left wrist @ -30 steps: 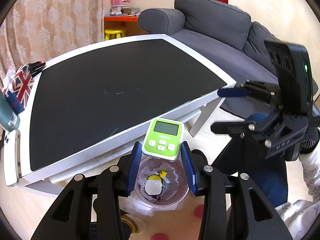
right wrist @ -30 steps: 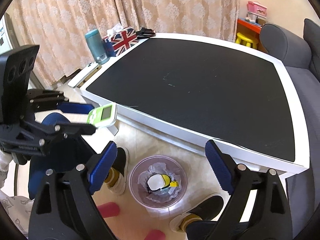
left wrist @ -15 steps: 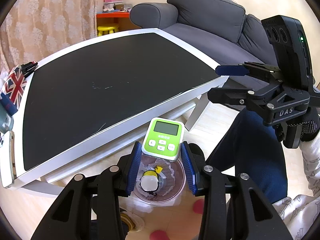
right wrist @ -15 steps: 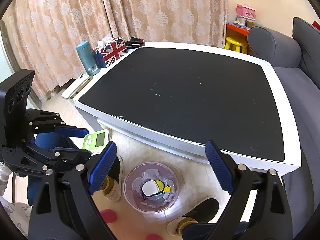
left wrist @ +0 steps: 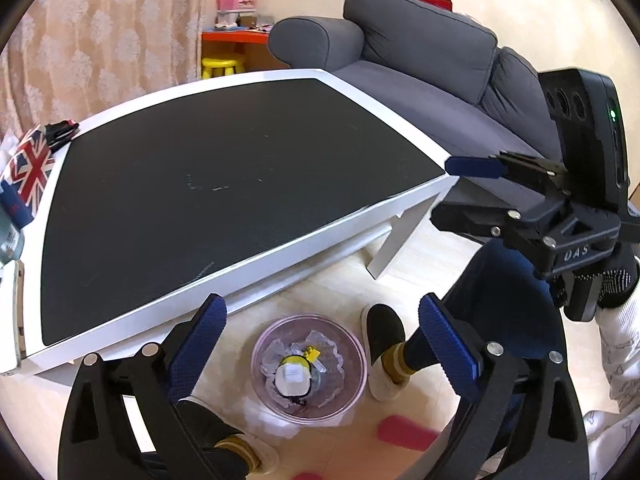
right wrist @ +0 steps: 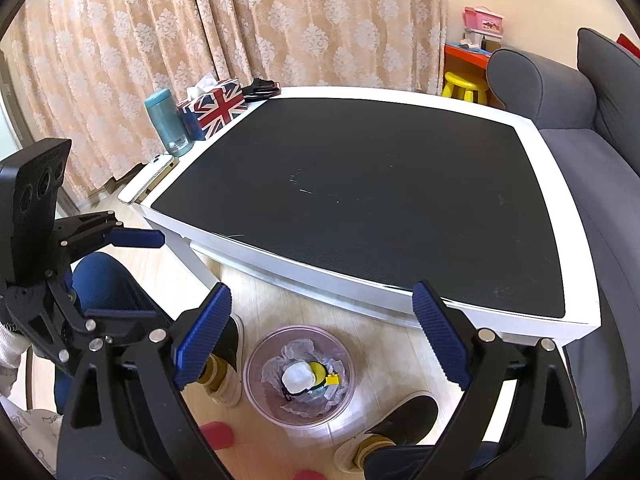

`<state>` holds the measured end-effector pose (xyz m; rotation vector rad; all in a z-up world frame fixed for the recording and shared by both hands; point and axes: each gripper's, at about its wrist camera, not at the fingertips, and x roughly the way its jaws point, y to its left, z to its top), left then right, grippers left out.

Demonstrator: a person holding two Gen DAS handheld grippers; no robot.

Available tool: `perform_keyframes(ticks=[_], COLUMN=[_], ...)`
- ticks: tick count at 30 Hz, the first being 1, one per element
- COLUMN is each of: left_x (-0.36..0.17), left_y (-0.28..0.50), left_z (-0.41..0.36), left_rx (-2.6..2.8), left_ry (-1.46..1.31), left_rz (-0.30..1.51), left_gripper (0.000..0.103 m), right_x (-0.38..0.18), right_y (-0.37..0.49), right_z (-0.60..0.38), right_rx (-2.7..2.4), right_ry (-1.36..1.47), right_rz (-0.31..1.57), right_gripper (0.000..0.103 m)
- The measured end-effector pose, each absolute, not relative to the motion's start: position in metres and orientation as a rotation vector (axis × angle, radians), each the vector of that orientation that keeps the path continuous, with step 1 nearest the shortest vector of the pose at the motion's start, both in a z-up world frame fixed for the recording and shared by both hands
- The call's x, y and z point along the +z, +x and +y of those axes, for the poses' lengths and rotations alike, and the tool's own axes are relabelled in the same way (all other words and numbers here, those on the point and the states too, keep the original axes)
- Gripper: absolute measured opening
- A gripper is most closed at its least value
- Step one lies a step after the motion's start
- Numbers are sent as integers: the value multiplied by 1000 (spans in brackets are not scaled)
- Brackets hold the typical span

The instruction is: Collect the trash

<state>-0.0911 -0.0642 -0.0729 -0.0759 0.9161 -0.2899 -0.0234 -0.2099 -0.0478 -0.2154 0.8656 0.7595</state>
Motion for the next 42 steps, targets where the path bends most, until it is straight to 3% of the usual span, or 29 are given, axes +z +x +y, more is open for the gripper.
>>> perform_keyframes(ticks=[14,42], left_x=[-65,-22], left_y=[-86,-4], left_z=[-43,18], left_rx=[-222,-99], left_ry=[-127,-126], left_rz=[890,836], left_gripper=[96,96], right_x=[-45,-8], right_y=[-20,76], right_z=[-202,-148], right_rx=[751,691], right_ry=[-218,-246], right_rz=[874,854], right_gripper=[100,100])
